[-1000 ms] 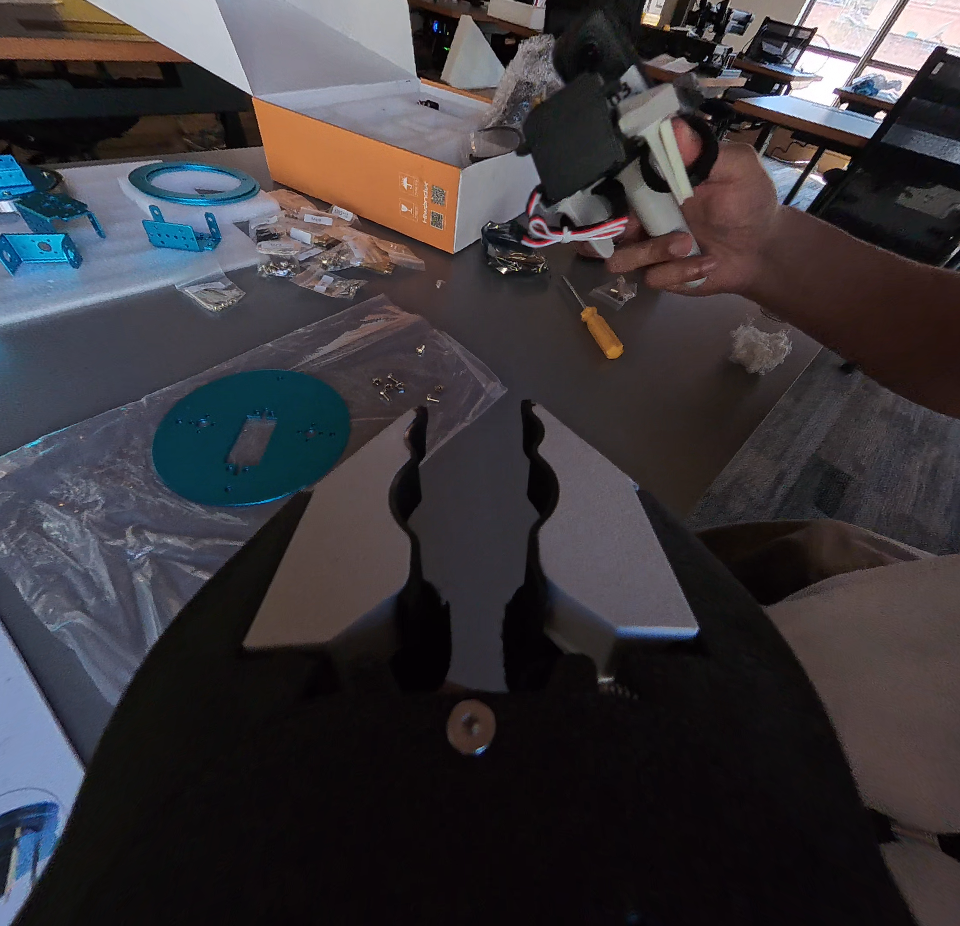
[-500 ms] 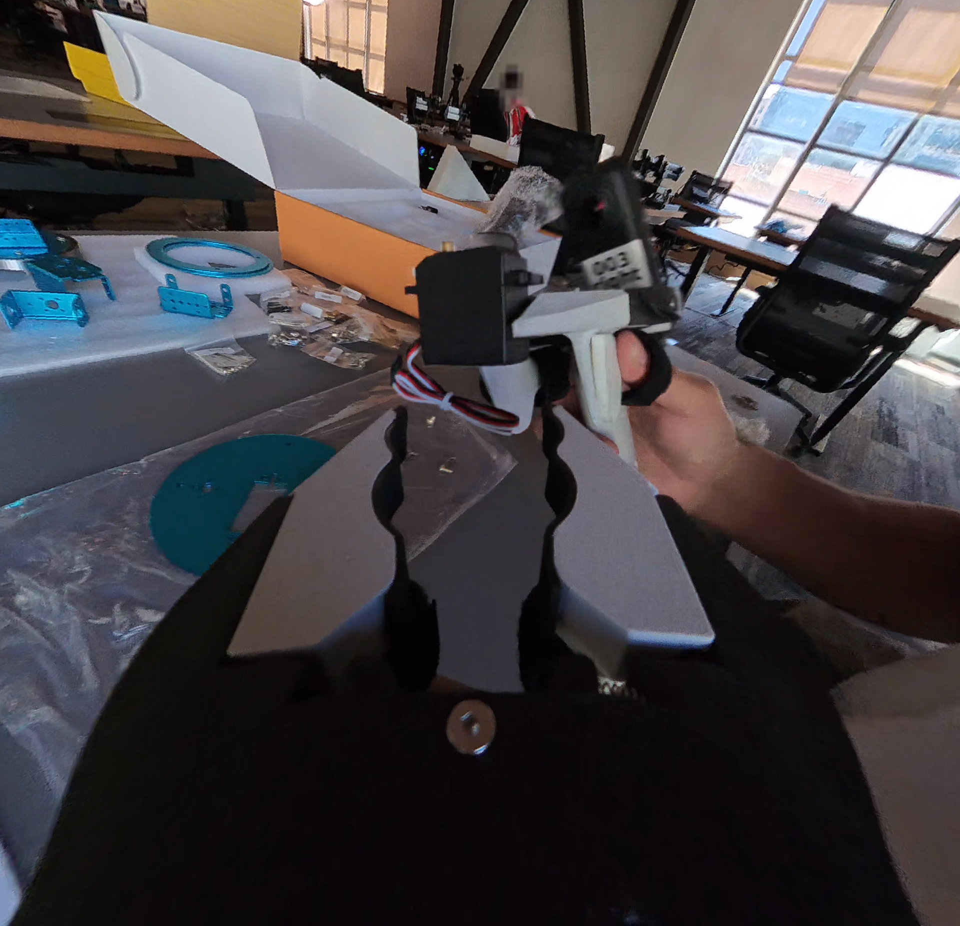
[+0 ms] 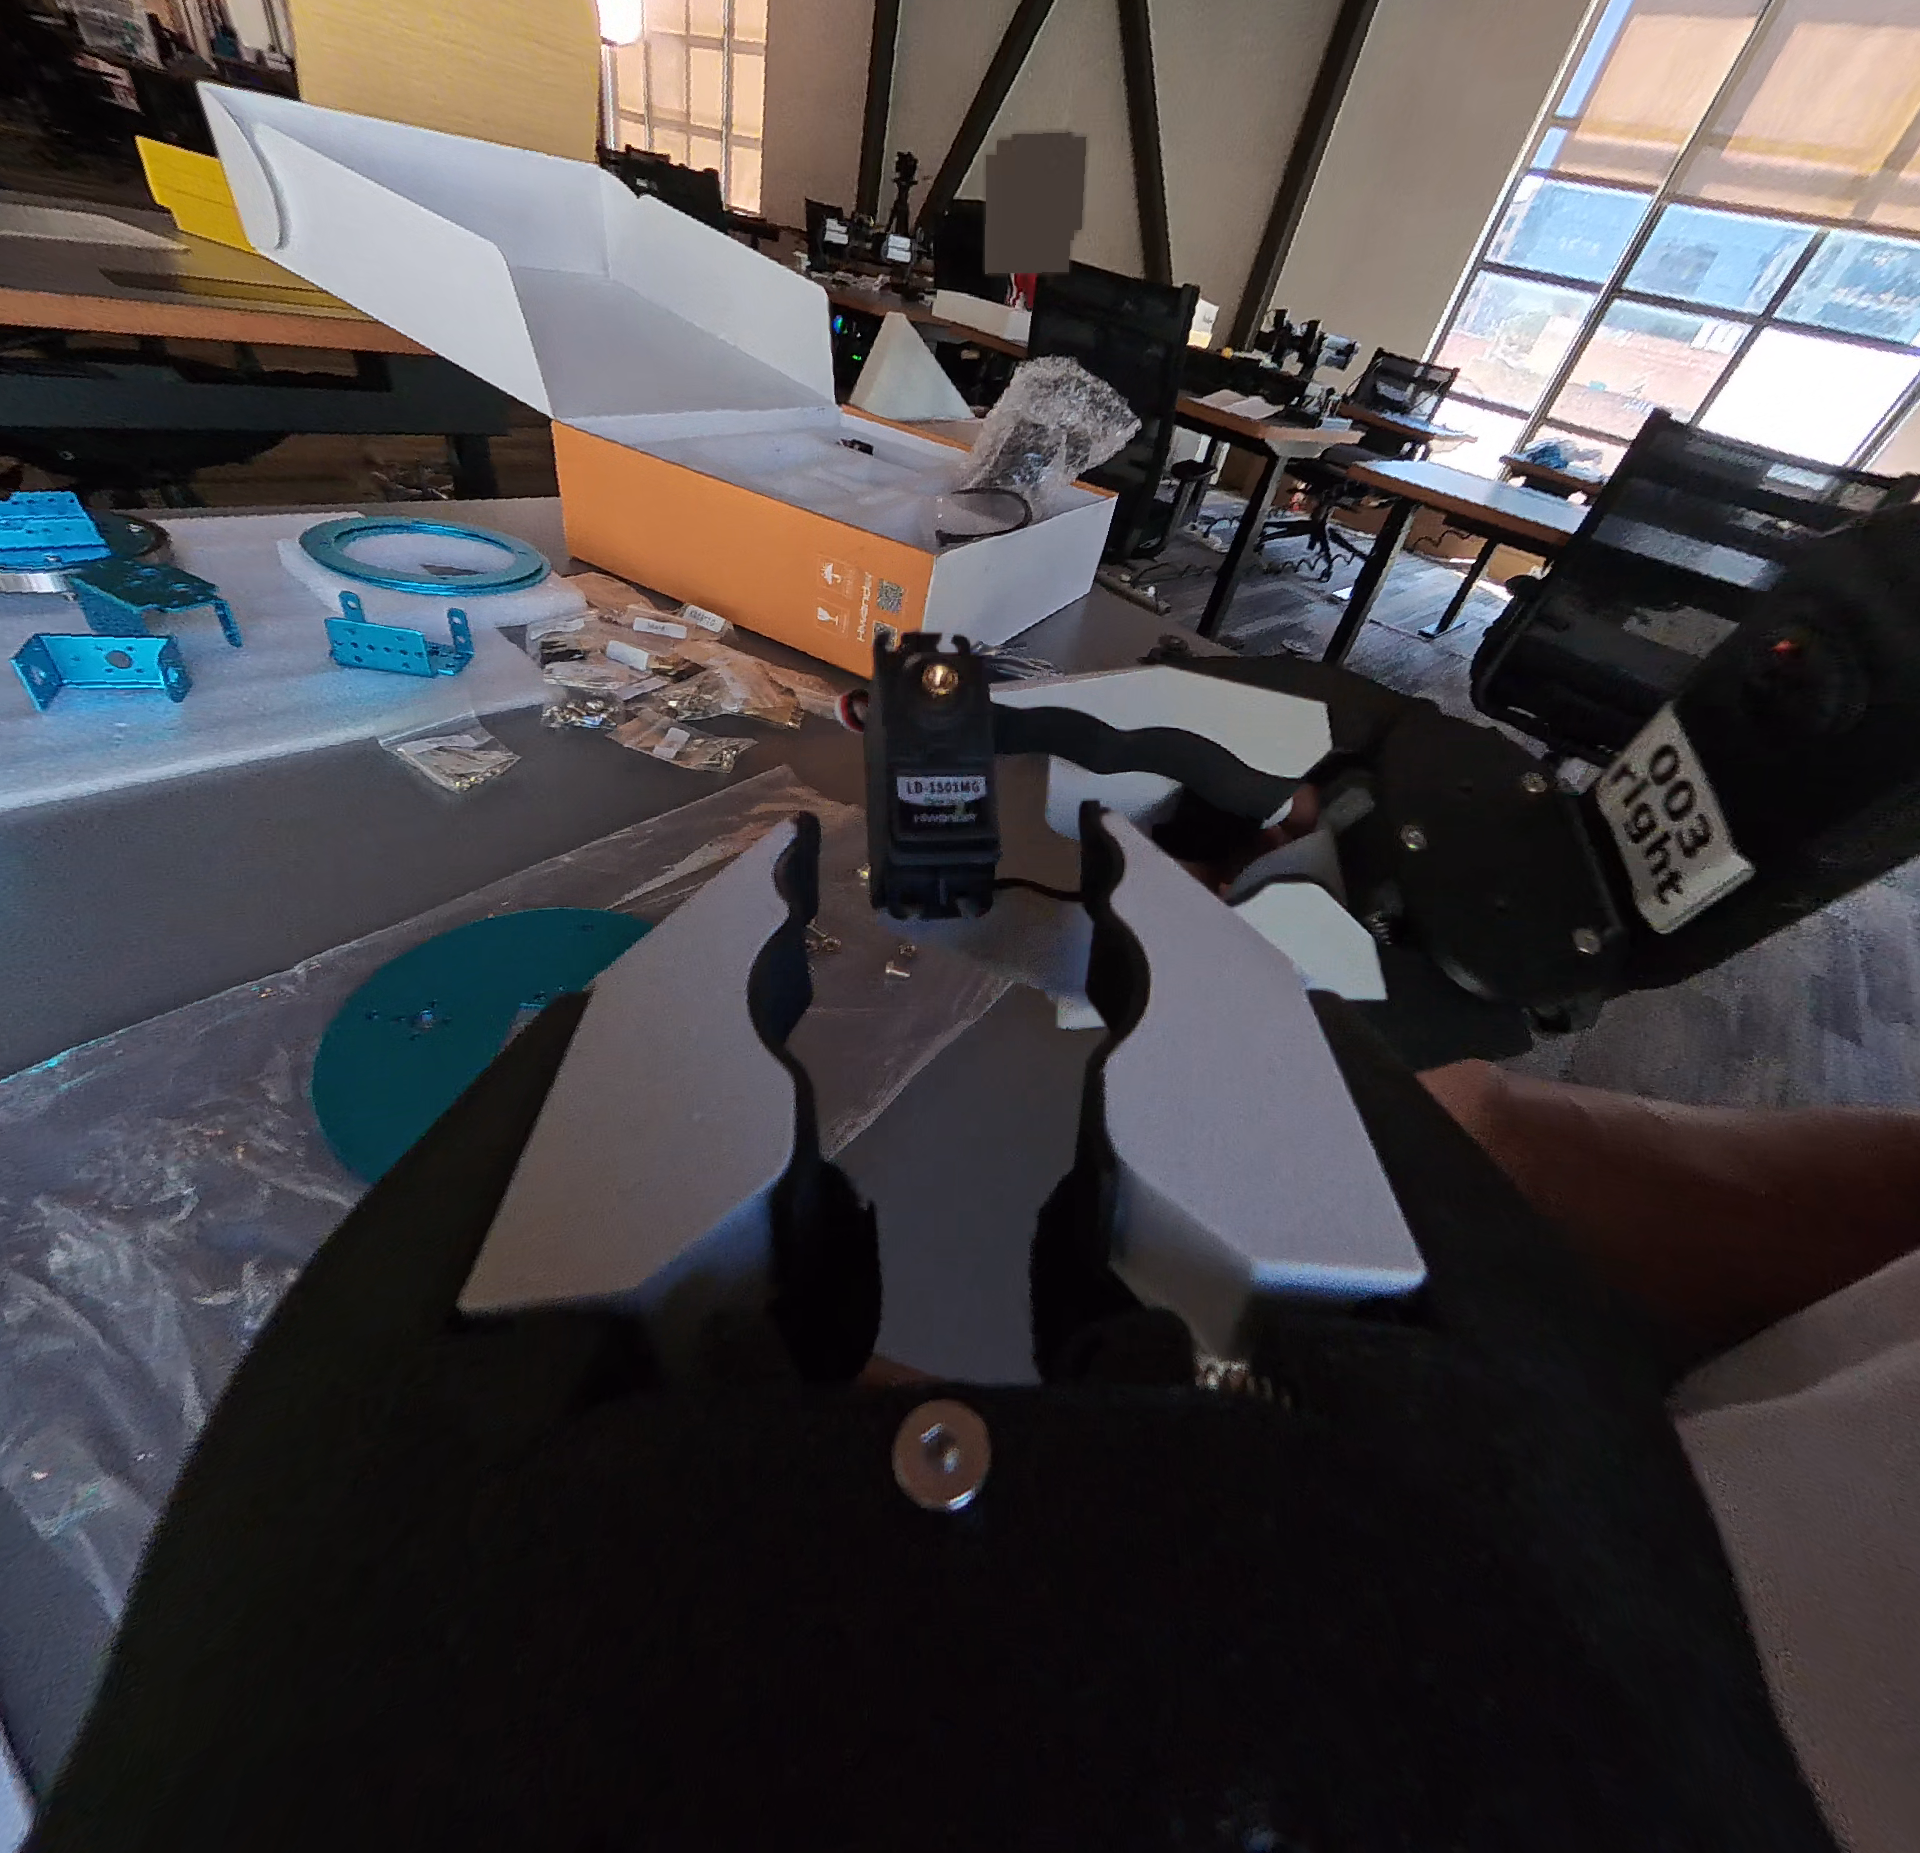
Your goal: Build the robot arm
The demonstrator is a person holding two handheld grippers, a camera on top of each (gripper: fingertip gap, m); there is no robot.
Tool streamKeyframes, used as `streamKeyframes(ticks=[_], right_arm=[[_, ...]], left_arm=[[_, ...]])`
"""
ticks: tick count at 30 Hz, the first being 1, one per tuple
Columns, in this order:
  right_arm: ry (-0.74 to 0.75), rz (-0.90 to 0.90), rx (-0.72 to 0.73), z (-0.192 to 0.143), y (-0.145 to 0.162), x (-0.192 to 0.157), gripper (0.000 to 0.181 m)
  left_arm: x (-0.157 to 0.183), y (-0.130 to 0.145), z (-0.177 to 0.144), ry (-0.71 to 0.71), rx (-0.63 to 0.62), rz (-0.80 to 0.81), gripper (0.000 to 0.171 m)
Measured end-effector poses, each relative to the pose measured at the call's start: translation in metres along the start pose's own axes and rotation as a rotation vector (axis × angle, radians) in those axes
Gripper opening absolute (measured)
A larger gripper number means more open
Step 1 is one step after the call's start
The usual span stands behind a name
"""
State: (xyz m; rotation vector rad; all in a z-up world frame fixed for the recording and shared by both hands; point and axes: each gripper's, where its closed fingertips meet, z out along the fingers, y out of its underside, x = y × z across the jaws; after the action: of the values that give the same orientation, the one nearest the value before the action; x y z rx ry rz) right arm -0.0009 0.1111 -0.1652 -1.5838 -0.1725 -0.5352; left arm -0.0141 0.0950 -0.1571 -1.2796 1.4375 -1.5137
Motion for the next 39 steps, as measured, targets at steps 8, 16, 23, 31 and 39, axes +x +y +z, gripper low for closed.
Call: streamKeyframes(ticks=[8,16,23,31,39], right_arm=[[-0.064,0.055,-0.066,0.008,0.019,-0.011,0.044],[-0.486,0.476,-0.234,-0.004,0.037,0.0,0.053],[-0.598,0.361,-0.726,0.061,0.118,0.032,0.05],[-0.597,0.485,-0.843,0.087,0.156,0.026,0.05],[-0.714,0.693,-0.823,0.081,0.143,0.012,0.055]], left_arm=[[-0.021,0.018,0.007,-0.106,-0.066,0.089,0.02],[-0.075,0.054,-0.046,-0.205,-0.253,0.106,0.021],[-0.097,0.057,-0.072,-0.291,-0.283,0.135,0.02],[-0.106,0.066,-0.051,-0.288,-0.324,0.102,0.02],[-0.122,0.09,-0.03,-0.312,-0.428,0.086,0.02]])
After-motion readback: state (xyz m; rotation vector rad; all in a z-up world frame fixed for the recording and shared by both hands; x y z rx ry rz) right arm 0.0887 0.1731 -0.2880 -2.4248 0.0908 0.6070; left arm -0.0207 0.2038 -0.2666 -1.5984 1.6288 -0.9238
